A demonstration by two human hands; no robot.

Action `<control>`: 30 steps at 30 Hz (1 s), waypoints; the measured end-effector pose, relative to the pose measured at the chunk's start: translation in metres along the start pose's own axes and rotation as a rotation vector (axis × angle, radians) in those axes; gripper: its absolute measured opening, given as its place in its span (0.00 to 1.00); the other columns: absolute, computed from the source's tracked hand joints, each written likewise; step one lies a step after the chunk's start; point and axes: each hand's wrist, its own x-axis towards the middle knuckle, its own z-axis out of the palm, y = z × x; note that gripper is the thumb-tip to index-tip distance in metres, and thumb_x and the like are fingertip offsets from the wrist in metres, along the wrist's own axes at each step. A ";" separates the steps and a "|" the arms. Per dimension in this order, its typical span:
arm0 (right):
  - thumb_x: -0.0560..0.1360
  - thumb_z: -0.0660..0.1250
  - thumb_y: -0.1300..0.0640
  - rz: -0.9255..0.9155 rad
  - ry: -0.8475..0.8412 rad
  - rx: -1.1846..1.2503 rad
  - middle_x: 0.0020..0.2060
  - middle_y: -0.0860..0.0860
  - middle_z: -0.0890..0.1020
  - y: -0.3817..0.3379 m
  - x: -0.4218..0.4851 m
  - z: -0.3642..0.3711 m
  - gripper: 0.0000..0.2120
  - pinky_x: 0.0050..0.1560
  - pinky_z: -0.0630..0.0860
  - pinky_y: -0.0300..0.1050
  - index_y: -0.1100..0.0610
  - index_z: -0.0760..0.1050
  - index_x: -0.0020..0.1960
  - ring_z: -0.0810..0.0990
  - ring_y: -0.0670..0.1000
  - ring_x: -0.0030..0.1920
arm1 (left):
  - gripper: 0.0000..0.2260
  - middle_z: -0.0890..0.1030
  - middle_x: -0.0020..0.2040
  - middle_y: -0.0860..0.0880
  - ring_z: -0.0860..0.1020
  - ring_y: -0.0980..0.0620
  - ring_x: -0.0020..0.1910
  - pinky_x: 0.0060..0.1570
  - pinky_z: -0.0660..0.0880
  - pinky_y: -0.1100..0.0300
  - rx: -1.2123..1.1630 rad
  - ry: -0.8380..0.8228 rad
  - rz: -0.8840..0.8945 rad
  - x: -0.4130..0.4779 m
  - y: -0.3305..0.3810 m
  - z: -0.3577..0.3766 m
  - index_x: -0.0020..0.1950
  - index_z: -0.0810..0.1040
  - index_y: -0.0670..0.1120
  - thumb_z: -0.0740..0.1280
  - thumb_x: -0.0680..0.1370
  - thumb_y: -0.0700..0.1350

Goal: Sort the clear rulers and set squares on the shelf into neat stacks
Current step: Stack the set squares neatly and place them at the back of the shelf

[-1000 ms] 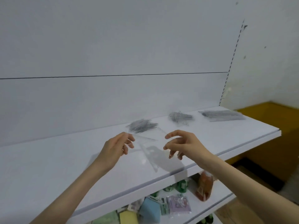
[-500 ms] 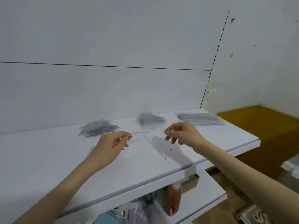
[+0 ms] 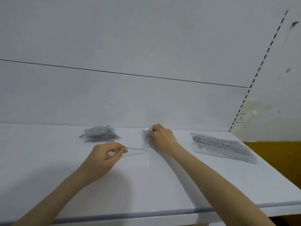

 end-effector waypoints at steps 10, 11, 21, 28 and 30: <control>0.81 0.60 0.47 0.228 -0.162 1.039 0.45 0.51 0.83 -0.013 -0.036 -0.049 0.16 0.47 0.74 0.43 0.56 0.81 0.50 0.79 0.47 0.44 | 0.14 0.82 0.49 0.61 0.79 0.58 0.52 0.48 0.74 0.66 0.041 -0.145 0.174 0.019 0.006 0.010 0.50 0.82 0.63 0.64 0.75 0.45; 0.80 0.60 0.47 0.213 -0.252 1.134 0.46 0.49 0.84 -0.014 -0.041 -0.054 0.15 0.45 0.76 0.40 0.54 0.81 0.52 0.81 0.46 0.44 | 0.15 0.82 0.50 0.61 0.79 0.57 0.53 0.49 0.74 0.67 0.054 -0.157 0.208 0.022 0.007 0.012 0.51 0.81 0.65 0.64 0.76 0.45; 0.75 0.68 0.66 0.419 -0.199 1.276 0.32 0.46 0.78 0.027 -0.057 -0.044 0.12 0.35 0.67 0.32 0.53 0.82 0.54 0.72 0.42 0.32 | 0.11 0.77 0.58 0.63 0.75 0.61 0.58 0.49 0.75 0.67 0.096 -0.171 0.210 0.032 -0.003 0.022 0.51 0.80 0.65 0.65 0.71 0.52; 0.76 0.65 0.60 0.567 0.010 0.989 0.32 0.44 0.77 0.050 -0.030 -0.012 0.11 0.34 0.67 0.28 0.53 0.81 0.56 0.71 0.45 0.32 | 0.13 0.76 0.55 0.65 0.75 0.60 0.56 0.44 0.74 0.69 0.123 -0.091 0.126 0.024 -0.015 0.004 0.47 0.81 0.53 0.68 0.74 0.35; 0.77 0.66 0.57 0.547 0.025 0.900 0.34 0.42 0.77 0.052 -0.023 -0.004 0.10 0.35 0.66 0.30 0.52 0.81 0.57 0.70 0.46 0.33 | 0.14 0.76 0.54 0.66 0.75 0.61 0.55 0.43 0.74 0.69 0.135 -0.063 0.110 0.024 -0.017 -0.002 0.46 0.81 0.53 0.68 0.73 0.33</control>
